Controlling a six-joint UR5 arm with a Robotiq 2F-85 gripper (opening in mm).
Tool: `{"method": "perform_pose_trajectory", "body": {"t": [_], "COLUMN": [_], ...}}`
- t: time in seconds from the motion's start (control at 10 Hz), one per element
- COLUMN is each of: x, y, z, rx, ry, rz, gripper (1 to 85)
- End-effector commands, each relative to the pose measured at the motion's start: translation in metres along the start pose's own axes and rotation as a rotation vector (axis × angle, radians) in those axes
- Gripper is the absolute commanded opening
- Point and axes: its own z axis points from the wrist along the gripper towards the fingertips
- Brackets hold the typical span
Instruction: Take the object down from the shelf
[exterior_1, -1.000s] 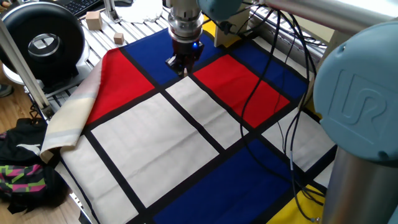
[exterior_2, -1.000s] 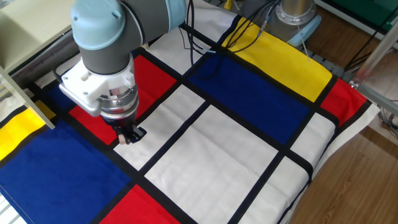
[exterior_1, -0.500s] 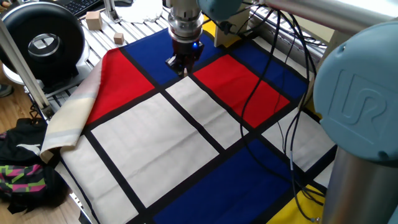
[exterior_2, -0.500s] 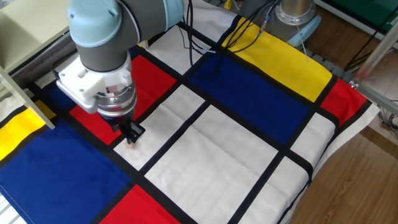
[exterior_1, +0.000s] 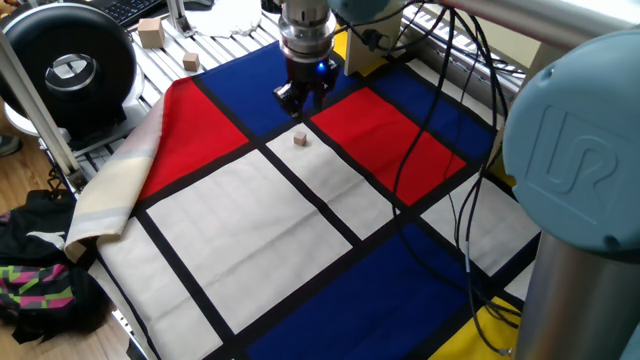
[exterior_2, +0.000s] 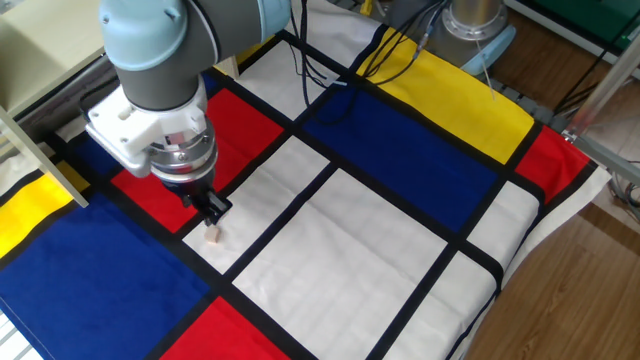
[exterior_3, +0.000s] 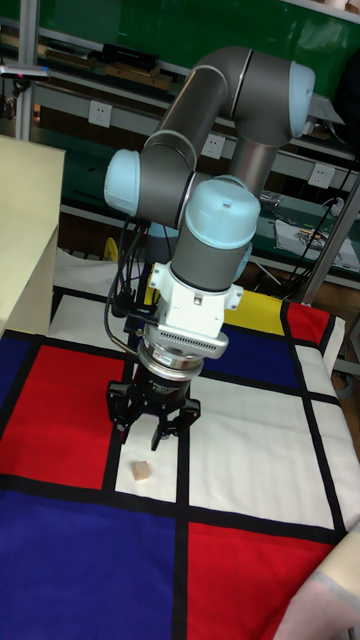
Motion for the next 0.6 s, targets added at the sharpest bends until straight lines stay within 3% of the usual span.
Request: {"method": "perform_pose_trajectory", "body": {"t": [0.0,0.5], "x": [0.007,0.0076], "y": [0.0003,-0.0059], "z": [-0.0052,-0.0053], "rx": [-0.02,-0.006], "ry": [0.039,0.043], "rz": [0.047,0.046], "gripper": [36.3,30.3]}}
